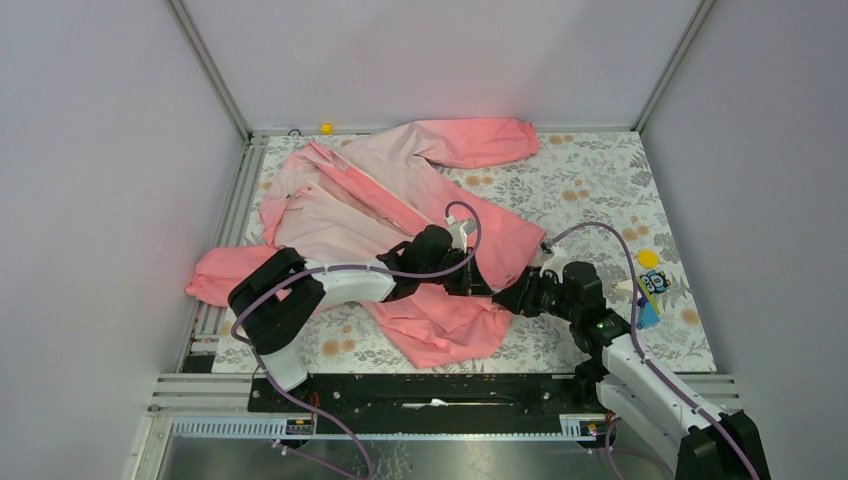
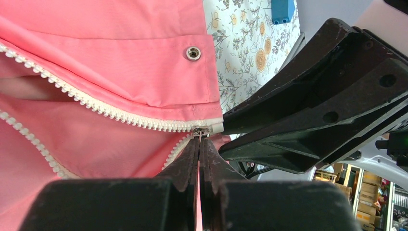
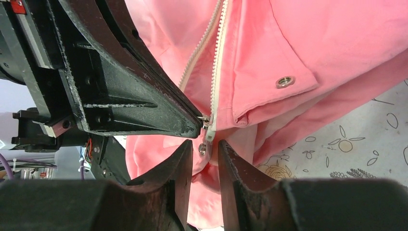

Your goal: Zip up the jacket

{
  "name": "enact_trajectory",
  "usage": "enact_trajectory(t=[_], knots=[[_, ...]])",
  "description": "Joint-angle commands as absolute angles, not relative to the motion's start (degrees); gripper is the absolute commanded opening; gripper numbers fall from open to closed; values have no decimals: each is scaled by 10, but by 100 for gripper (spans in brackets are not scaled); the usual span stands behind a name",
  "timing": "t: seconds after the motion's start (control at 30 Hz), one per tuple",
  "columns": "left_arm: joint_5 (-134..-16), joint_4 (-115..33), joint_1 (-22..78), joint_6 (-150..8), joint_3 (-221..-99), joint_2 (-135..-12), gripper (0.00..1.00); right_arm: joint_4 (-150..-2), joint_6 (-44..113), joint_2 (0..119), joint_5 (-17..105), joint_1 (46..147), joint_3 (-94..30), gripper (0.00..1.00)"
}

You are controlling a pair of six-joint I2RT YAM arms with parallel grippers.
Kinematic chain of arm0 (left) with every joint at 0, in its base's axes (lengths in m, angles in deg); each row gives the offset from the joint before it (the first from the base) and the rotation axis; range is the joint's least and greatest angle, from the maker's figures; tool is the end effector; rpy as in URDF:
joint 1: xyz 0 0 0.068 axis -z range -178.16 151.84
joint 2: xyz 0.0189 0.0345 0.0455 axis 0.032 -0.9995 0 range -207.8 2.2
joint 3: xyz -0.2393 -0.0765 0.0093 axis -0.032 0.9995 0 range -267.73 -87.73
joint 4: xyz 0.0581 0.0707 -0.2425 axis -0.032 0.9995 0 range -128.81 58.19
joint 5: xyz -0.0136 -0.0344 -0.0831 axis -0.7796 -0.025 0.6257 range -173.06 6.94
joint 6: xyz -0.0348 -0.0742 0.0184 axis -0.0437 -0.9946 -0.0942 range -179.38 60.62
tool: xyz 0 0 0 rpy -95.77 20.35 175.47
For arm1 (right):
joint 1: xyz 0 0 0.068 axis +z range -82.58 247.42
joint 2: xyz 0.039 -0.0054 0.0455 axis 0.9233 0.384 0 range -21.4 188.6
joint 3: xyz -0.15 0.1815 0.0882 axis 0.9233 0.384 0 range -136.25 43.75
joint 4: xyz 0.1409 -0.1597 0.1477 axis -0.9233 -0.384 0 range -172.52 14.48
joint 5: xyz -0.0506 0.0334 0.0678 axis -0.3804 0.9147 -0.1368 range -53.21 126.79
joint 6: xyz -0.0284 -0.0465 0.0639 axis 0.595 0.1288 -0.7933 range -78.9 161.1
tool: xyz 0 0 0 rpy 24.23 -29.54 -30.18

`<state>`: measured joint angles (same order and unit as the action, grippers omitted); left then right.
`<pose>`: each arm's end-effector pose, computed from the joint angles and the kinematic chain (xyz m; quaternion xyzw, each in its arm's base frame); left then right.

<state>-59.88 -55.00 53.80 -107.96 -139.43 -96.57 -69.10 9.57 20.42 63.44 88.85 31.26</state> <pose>0.2160 -0.3232 0.1431 0.1243 0.8488 -0.4834 0.1745 0.1828 0.1072 0.1538 -0.0555 0.8191 0.4117 0.3956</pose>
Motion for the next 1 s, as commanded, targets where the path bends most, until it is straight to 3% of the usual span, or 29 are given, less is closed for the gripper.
enact_trajectory(t=[0.0, 0.13, 0.33, 0.47, 0.67, 0.97], knots=[[-588, -568, 543, -1080, -1406, -960, 0, -639, 92, 215, 648, 889, 298, 32], [-588, -568, 545, -1082, -1411, -963, 0, -629, 91, 229, 649, 889, 298, 26], [-596, -560, 546, -1082, -1414, -969, 0, -627, 77, 213, 644, 889, 307, 0], [-608, -563, 545, -1088, -1407, -971, 0, -650, 47, 179, 583, 889, 313, 0], [-713, -502, 543, -1068, -1363, -947, 0, -677, -73, 22, 461, 887, 344, 0], [-768, -436, 515, -1007, -1362, -890, 0, -676, -108, -35, 485, 878, 395, 0]])
